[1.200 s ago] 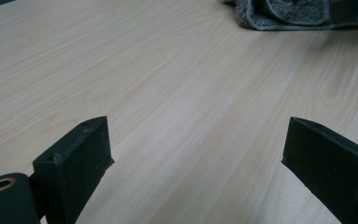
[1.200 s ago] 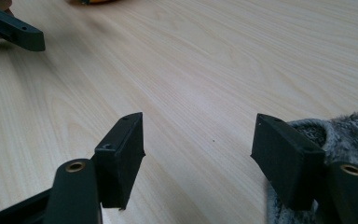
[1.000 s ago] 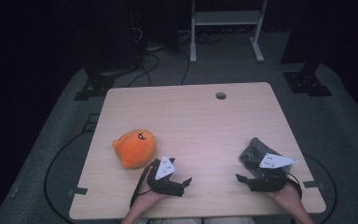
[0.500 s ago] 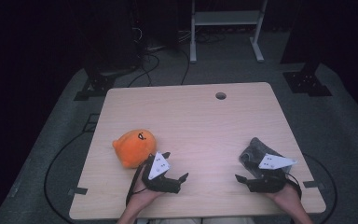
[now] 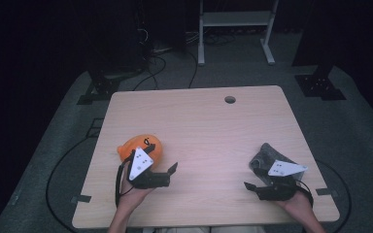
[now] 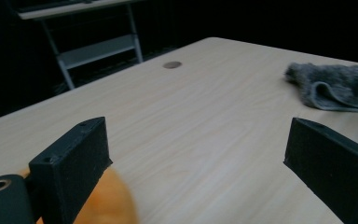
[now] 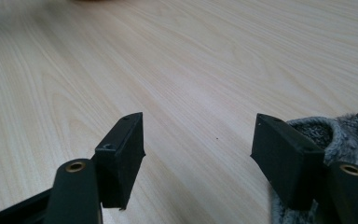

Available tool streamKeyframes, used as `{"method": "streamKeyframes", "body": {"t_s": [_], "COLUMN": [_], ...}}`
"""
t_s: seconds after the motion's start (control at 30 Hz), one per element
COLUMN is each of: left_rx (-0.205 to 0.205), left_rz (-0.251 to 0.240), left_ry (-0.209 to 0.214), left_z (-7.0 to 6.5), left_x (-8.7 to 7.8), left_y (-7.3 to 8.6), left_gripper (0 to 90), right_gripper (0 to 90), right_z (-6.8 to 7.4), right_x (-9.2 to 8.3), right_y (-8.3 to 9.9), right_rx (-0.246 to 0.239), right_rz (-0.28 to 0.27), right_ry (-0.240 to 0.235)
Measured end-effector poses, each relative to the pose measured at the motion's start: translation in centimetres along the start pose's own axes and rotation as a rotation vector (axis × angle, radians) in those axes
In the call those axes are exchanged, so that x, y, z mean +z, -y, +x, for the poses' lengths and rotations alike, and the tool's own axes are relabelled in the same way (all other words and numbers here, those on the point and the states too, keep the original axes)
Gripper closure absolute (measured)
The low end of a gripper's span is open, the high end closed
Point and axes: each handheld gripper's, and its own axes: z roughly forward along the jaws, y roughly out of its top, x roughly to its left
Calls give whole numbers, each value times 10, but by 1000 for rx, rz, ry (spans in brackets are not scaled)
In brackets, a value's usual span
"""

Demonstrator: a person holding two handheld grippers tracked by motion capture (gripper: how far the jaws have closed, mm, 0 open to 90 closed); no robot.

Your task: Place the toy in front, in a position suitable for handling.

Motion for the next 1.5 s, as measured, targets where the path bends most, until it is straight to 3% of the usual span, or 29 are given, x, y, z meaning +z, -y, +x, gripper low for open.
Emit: {"method": "streamKeyframes", "body": {"t_s": [0.2, 0.43, 0.6, 0.83, 0.97, 1.0, 1.1, 1.27, 1.5], "left_rx": [-25, -50, -69, -71, -95, -99, -110, -69, -83], "left_rz": [-20, -45, -18, 27, 114, 125, 134, 143, 191], "left_ry": [-81, -154, -187, -221, -241, -226, -199, -211, -232], "left_z": [25, 45, 58, 65, 71, 72, 72, 68, 67], "left_x": [-17, -27, -28, -21, -17, -16, -12, -6, -4], "left_y": [1, 11, 23, 38, 45, 48, 53, 59, 58], "left_gripper": [52, 45, 46, 39, 65, 65, 68, 68, 72], "right_gripper": [329, 339, 338, 338, 339, 339, 340, 340, 340], "right_z": [1, 1, 2, 2, 3, 3, 4, 5, 6], "right_x": [1, 1, 2, 2, 2, 2, 2, 4, 4], "right_y": [0, 0, 0, 0, 0, 0, 0, 0, -1], "right_rx": [-4, 0, -3, -6, -12, -12, -18, -21, -24], "right_rz": [3, 11, 9, 9, 14, 14, 19, 24, 25], "right_ry": [-4, -7, -11, -11, -10, -10, -12, -13, -12]}}
